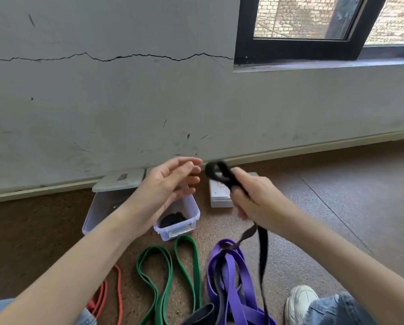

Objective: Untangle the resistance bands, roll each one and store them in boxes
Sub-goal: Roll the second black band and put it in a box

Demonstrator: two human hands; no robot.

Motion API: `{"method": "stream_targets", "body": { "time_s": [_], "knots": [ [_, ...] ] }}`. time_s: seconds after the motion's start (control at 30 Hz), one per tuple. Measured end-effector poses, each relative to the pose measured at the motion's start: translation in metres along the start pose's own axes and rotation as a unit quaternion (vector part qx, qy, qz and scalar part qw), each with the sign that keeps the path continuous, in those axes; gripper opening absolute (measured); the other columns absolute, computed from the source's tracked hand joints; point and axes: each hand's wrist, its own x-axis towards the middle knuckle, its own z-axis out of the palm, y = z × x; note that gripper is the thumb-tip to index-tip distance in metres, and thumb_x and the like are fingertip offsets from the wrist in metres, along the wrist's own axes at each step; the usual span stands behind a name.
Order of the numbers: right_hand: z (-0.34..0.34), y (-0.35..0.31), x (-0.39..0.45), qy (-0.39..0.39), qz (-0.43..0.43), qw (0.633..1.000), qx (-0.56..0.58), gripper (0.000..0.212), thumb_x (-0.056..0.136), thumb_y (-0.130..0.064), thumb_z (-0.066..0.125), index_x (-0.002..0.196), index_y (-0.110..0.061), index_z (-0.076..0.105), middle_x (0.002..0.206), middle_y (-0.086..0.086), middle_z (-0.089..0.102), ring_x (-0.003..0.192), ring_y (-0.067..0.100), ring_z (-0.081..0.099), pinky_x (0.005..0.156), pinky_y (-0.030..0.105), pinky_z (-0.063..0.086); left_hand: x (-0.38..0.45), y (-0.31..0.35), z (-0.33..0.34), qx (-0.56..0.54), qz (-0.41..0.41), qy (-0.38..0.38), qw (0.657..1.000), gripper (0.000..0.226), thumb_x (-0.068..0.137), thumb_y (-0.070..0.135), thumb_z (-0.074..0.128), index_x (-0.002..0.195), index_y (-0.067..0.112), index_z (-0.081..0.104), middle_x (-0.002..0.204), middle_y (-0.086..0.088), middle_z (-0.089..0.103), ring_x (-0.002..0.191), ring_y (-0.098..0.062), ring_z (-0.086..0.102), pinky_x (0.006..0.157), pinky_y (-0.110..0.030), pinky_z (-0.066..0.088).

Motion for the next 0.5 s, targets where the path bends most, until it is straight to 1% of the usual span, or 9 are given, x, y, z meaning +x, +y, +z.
{"method": "stream_targets", "body": {
  "time_s": [0.07, 0.1, 0.17, 0.2, 0.3, 0.37, 0.43, 0.47, 0.5],
  "knots": [
    [0.003, -0.002, -0.003, -0.033, -0.043, 0.991, -0.12, 0.006, 0.094, -0.018, 0.043, 0.093, -0.013, 0.045, 0.068, 0.0, 0.052, 0.062, 0.023, 0.051, 0.053, 0.035, 0.04, -0.005, 0.005, 0.004, 0.063, 0.05, -0.022, 0.997, 0.021, 0.08, 0.034, 0.058, 0.091, 0.022, 0.071, 0.09, 0.003, 0.069, 0.087, -0.007, 0.064, 0.08, -0.021, 0.052],
    [0.005, -0.004, -0.003, -0.04, -0.059, 0.983, -0.167, 0.012, 0.095, -0.025, 0.043, 0.095, -0.014, 0.046, 0.072, -0.001, 0.054, 0.064, 0.021, 0.052, 0.053, 0.032, 0.038, -0.007, 0.005, 0.008, 0.105, 0.07, -0.035, 0.991, 0.023, 0.076, 0.036, 0.06, 0.089, 0.02, 0.071, 0.083, 0.006, 0.07, 0.082, -0.004, 0.064, 0.076, -0.018, 0.051],
    [0.005, -0.004, -0.002, -0.037, -0.066, 0.97, -0.232, 0.023, 0.096, -0.037, 0.039, 0.104, -0.017, 0.048, 0.08, -0.002, 0.06, 0.07, 0.021, 0.056, 0.055, 0.032, 0.039, -0.01, 0.007, 0.012, 0.177, 0.093, -0.036, 0.979, 0.02, 0.072, 0.036, 0.064, 0.083, 0.02, 0.07, 0.072, 0.01, 0.069, 0.072, -0.001, 0.063, 0.068, -0.013, 0.049],
    [0.003, -0.003, -0.002, -0.03, -0.063, 0.967, -0.247, 0.026, 0.097, -0.039, 0.037, 0.109, -0.018, 0.046, 0.082, -0.003, 0.061, 0.072, 0.021, 0.057, 0.054, 0.032, 0.038, -0.01, 0.006, 0.011, 0.216, 0.098, -0.03, 0.971, 0.016, 0.071, 0.036, 0.067, 0.08, 0.023, 0.069, 0.071, 0.012, 0.069, 0.07, -0.001, 0.064, 0.068, -0.014, 0.049],
    [-0.001, -0.002, -0.004, -0.02, -0.061, 0.967, -0.247, 0.026, 0.095, -0.042, 0.04, 0.112, -0.021, 0.042, 0.076, -0.007, 0.054, 0.065, 0.02, 0.051, 0.048, 0.026, 0.03, -0.01, 0.005, 0.006, 0.33, 0.105, -0.042, 0.937, 0.008, 0.072, 0.03, 0.076, 0.073, 0.027, 0.068, 0.073, 0.01, 0.071, 0.071, -0.005, 0.066, 0.075, -0.028, 0.053],
    [-0.002, -0.004, -0.005, -0.019, -0.078, 0.966, -0.244, 0.024, 0.094, -0.042, 0.045, 0.107, -0.021, 0.046, 0.075, -0.007, 0.056, 0.063, 0.019, 0.048, 0.047, 0.024, 0.029, -0.01, 0.004, 0.005, 0.302, 0.073, -0.06, 0.949, 0.015, 0.068, 0.037, 0.076, 0.069, 0.023, 0.069, 0.071, 0.005, 0.071, 0.067, -0.007, 0.066, 0.071, -0.029, 0.054],
    [-0.003, -0.007, -0.006, -0.021, -0.091, 0.961, -0.26, 0.023, 0.094, -0.042, 0.045, 0.103, -0.021, 0.048, 0.08, -0.005, 0.062, 0.069, 0.021, 0.055, 0.051, 0.029, 0.036, -0.01, 0.003, 0.005, 0.262, 0.027, -0.078, 0.962, 0.034, 0.059, 0.05, 0.073, 0.069, 0.017, 0.07, 0.07, -0.002, 0.072, 0.065, -0.012, 0.066, 0.067, -0.026, 0.054],
    [-0.002, -0.007, -0.007, -0.021, -0.094, 0.958, -0.272, 0.023, 0.094, -0.043, 0.044, 0.103, -0.022, 0.047, 0.085, -0.004, 0.064, 0.073, 0.023, 0.058, 0.055, 0.031, 0.04, -0.009, 0.002, 0.005, 0.268, 0.013, -0.085, 0.96, 0.038, 0.057, 0.051, 0.074, 0.071, 0.016, 0.07, 0.071, -0.004, 0.073, 0.066, -0.013, 0.068, 0.067, -0.026, 0.055],
    [-0.001, -0.008, -0.007, -0.019, -0.093, 0.955, -0.28, 0.023, 0.095, -0.043, 0.042, 0.103, -0.022, 0.047, 0.088, -0.004, 0.065, 0.076, 0.023, 0.06, 0.058, 0.032, 0.043, -0.009, 0.001, 0.006, 0.28, 0.003, -0.088, 0.956, 0.035, 0.058, 0.047, 0.078, 0.071, 0.016, 0.07, 0.072, -0.004, 0.073, 0.068, -0.013, 0.069, 0.065, -0.024, 0.056]
  ]
}}
